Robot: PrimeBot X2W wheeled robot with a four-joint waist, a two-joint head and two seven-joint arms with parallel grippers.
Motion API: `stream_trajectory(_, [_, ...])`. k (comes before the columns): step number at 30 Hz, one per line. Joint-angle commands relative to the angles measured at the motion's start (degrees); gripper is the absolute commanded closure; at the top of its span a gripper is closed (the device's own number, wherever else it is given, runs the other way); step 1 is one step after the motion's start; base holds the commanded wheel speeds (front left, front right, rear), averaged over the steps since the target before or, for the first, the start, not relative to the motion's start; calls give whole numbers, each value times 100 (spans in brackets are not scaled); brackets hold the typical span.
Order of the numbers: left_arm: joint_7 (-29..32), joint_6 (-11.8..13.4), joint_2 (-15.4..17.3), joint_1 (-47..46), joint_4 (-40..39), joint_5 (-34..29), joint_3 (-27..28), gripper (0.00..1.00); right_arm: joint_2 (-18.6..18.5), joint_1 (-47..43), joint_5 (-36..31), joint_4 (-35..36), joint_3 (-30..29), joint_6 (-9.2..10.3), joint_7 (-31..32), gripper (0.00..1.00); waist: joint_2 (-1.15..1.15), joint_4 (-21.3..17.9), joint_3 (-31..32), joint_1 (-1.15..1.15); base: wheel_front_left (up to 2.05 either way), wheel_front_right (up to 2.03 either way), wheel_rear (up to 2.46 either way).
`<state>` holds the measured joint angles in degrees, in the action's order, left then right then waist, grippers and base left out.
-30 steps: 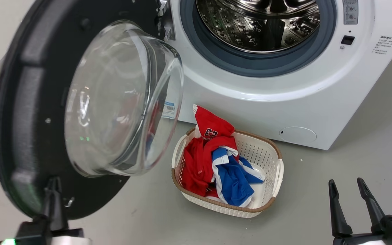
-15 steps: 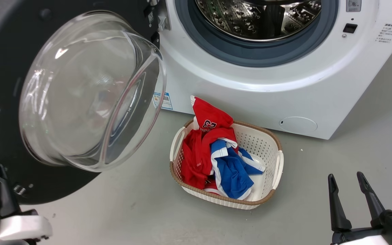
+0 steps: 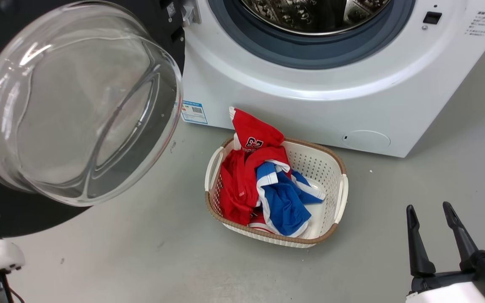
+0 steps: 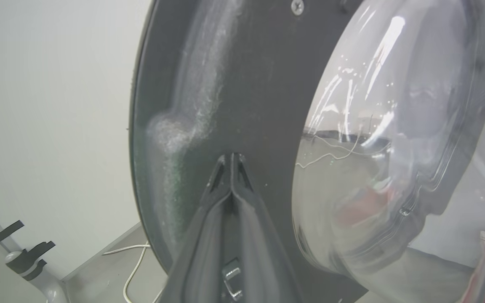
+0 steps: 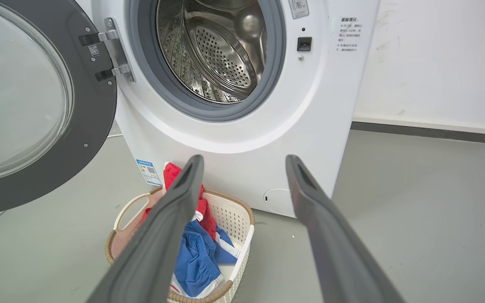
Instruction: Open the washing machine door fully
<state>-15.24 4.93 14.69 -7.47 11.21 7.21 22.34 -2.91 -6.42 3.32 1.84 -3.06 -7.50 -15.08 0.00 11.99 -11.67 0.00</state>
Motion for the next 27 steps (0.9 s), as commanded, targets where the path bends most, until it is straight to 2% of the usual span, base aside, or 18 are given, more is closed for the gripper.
stream_trajectory(1, [17,-13,60,-114,29,-5,42,100,6,63,-45,21,-10,0,-12,0,0,-13,-33,0,0,0,0])
stream_trajectory(20, [18,-419,521,-1215,1343,11,593,100,7,346,-185,66,-43,1,-12,0,0,-70,-526,0,0,0,0])
stream_trajectory(27, [18,-562,561,-1395,1592,-102,719,100,6,412,-227,39,-42,1,-12,0,0,-94,-577,0,0,0,0])
